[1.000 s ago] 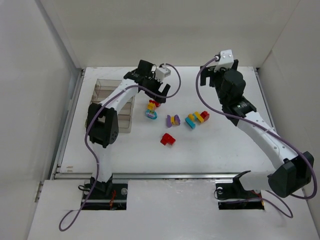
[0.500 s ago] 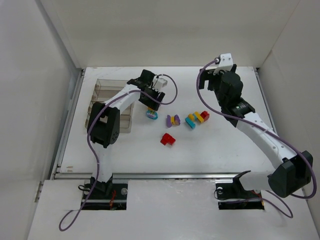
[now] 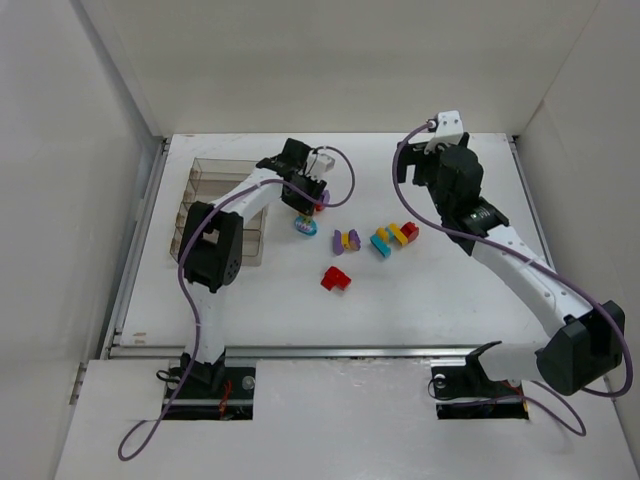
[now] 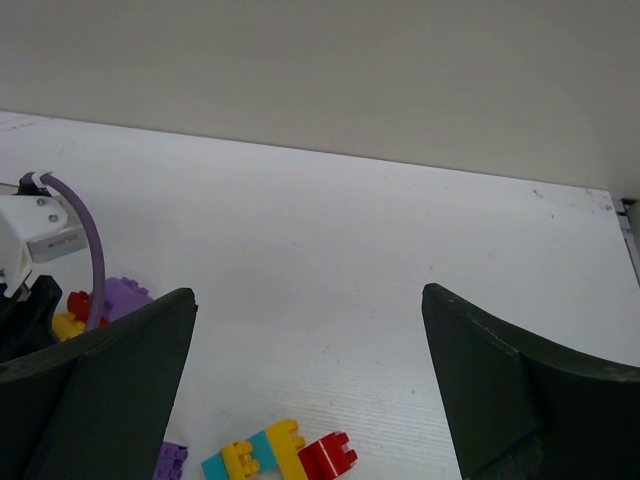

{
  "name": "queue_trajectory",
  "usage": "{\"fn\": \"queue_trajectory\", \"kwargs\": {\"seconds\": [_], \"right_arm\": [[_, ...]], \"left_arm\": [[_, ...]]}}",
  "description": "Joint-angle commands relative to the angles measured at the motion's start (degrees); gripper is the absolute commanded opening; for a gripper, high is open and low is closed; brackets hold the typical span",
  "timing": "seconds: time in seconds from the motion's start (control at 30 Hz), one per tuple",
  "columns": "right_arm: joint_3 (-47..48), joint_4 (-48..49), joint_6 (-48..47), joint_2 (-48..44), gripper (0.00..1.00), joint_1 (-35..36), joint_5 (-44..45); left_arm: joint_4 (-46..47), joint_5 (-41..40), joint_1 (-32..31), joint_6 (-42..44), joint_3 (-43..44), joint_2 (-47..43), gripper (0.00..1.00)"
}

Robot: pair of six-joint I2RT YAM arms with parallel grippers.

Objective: Sort the legos into containers by color

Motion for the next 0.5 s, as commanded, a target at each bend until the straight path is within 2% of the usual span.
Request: {"fn": "queue_trajectory", "kwargs": {"seconds": [0.0, 0.07, 0.1, 0.17, 0.27, 0.3, 0.33, 0.43, 0.47], "right_arm": [[0.6, -0.1, 0.8, -2.0, 0.99, 0.8, -1.7], [1.5, -1.7, 0.8, -1.3, 0.99, 0.8, -4.4], [2.6, -3.4, 0.8, -0.4, 0.99, -1.1, -11.9], [10.3, -12.8, 2.8, 4.9, 0.99, -3.6, -19.8], [21.0, -19.9, 7.2, 11.6, 0.99, -9.2, -32.1], [22.4, -20.5, 8.3, 12.4, 0.99, -10.5, -36.5], [23.1, -19.0, 9.4, 12.4, 0.99, -12.7, -45.7], [23.6, -13.5, 11.5, 13.5, 0.99, -13.4, -59.8], [23.6, -12.9, 11.5, 13.5, 0.99, -13.4, -62.0]], "left_arm": [[-0.1, -1.8, -0.2, 0.4, 1.0, 1.7, 0.00], [-0.1, -1.1, -0.2, 0.9, 1.6, 0.9, 0.00], [-0.6, -0.4, -0.2, 1.4, 1.6, -0.5, 0.00], [-0.6, 0.2, -0.2, 3.2, 1.6, -2.7, 0.00], [1.5, 1.5, -0.2, 6.3, -1.5, -9.7, 0.00], [1.5, 3.5, -0.2, 7.9, -2.3, -11.9, 0.00], [1.5, 5.1, -0.2, 11.6, -2.8, -15.9, 0.00], [0.9, 12.6, -0.2, 16.8, -4.8, -23.1, 0.00], [0.4, 14.7, -0.2, 18.9, -5.3, -24.7, 0.00]]}}
